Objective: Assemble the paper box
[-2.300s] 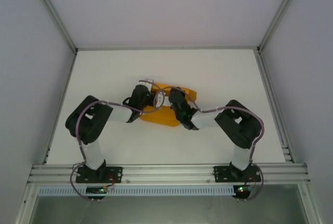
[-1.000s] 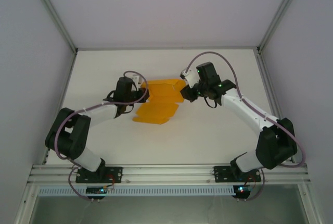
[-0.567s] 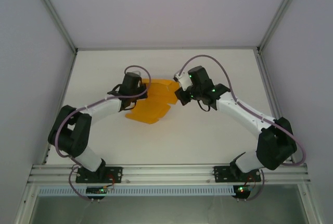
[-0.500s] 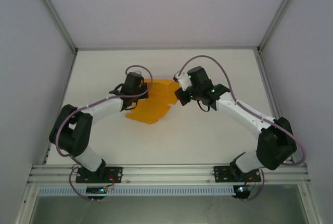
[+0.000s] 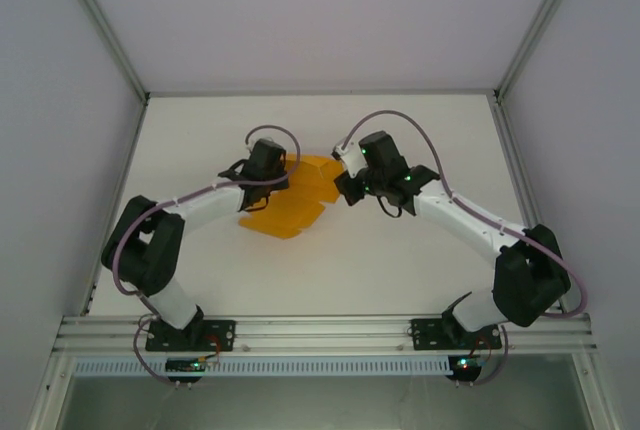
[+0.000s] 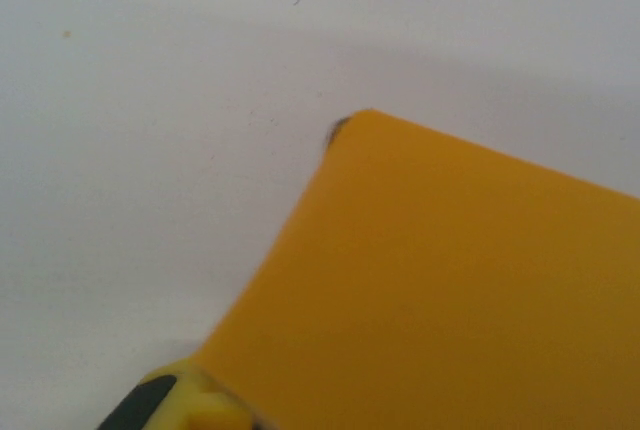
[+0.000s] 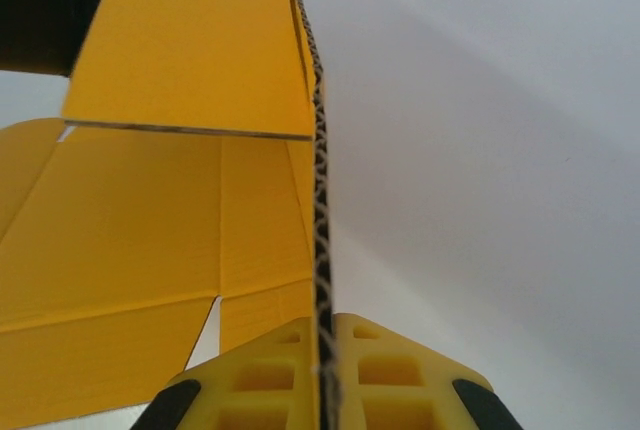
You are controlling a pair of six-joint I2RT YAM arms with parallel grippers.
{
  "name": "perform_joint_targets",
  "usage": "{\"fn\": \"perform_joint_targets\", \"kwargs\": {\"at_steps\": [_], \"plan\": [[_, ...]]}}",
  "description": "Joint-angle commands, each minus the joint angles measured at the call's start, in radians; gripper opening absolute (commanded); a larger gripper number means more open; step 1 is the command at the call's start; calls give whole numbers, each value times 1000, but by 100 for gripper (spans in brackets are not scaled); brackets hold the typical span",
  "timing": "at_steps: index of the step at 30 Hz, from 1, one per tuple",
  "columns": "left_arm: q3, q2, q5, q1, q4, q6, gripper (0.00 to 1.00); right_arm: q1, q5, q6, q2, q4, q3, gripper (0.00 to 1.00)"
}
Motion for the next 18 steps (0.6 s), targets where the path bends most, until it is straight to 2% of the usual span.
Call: {"fn": "perform_joint_targets", "kwargs": {"at_steps": [1, 6, 10, 12, 18], "plan": [[-90, -24, -14, 42, 66, 52, 24, -12, -74, 10, -30, -7, -50, 0], [-174, -29, 86, 53, 159, 59, 33, -21, -116, 1, -14, 48, -134, 0], [-237, -40, 173, 67, 262, 72, 39, -27, -115, -13, -10, 29, -143, 0], [-259, -46, 204, 72, 312, 82, 46, -39, -121, -14, -5, 26, -142, 0], [-265, -34, 266, 75, 388, 119, 51, -52, -136, -19, 24, 9, -117, 0]]}}
